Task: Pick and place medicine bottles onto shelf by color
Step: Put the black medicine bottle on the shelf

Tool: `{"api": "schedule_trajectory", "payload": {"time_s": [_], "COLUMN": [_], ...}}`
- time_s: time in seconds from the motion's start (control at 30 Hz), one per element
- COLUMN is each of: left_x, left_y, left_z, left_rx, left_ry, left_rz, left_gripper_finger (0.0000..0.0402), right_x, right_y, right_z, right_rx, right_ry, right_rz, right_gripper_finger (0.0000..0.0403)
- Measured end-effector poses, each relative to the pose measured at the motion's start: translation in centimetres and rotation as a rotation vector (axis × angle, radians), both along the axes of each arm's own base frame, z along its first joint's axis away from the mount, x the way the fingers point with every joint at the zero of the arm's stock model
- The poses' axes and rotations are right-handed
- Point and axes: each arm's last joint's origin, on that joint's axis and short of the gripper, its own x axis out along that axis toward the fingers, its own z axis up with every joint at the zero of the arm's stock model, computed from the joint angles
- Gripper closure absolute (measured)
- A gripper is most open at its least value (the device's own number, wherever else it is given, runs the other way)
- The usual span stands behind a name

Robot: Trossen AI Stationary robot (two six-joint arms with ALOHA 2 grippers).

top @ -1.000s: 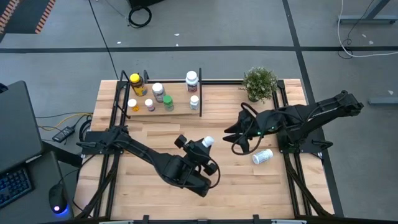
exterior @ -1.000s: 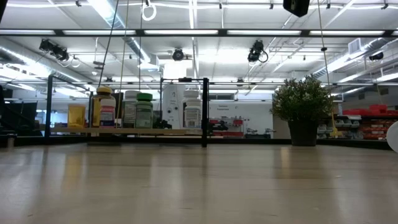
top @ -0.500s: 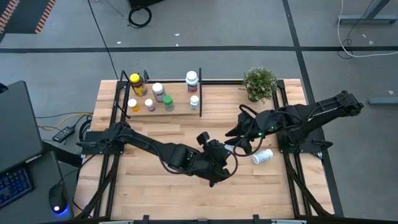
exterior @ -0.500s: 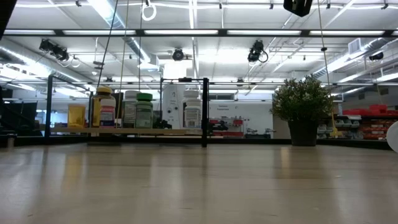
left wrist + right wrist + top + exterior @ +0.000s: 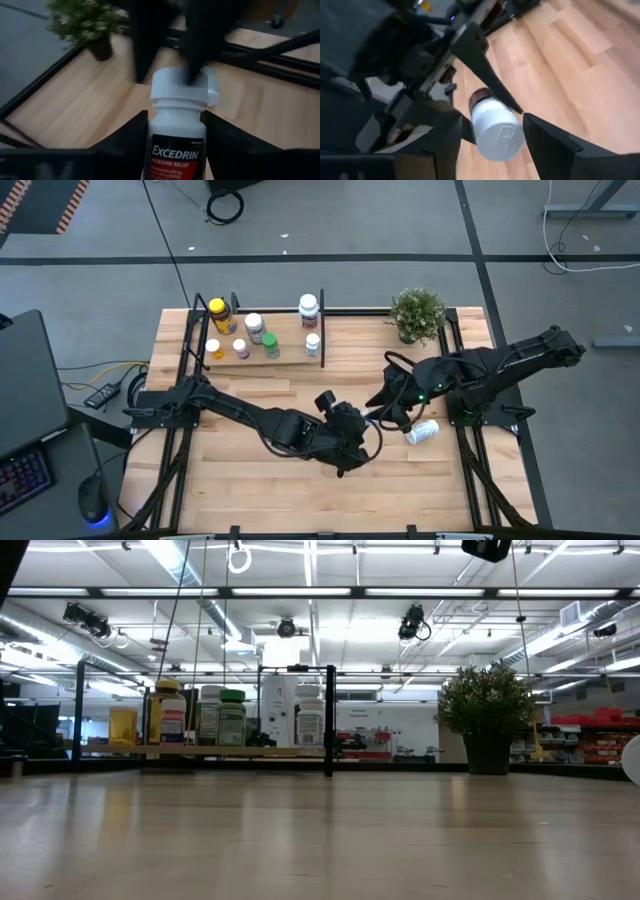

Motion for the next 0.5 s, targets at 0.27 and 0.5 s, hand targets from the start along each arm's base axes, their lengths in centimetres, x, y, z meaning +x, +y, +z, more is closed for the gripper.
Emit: {"api": "schedule_trajectory", "payload": {"time_s": [0.27, 0.5], "left_x": [-0.1, -0.05], "left_y": [0.26, 0.41], "left_z": [-0.11, -0.02], "left_rx": [0.01, 0.025], "left_ry": [0.006, 0.001], "left_rz": [0.031, 0.04], "left_gripper_finger": [0.0238, 0.0226], "right_x": [-0.12, -0.11], "right_y": [0.15, 0.11], "right_z": [0.13, 0.09], "right_rx": [0.055, 0.068], "right_ry": [0.005, 0.011], "right_rz": [-0.009, -0.028], "right_gripper_finger": [0.013, 0.0099]}}
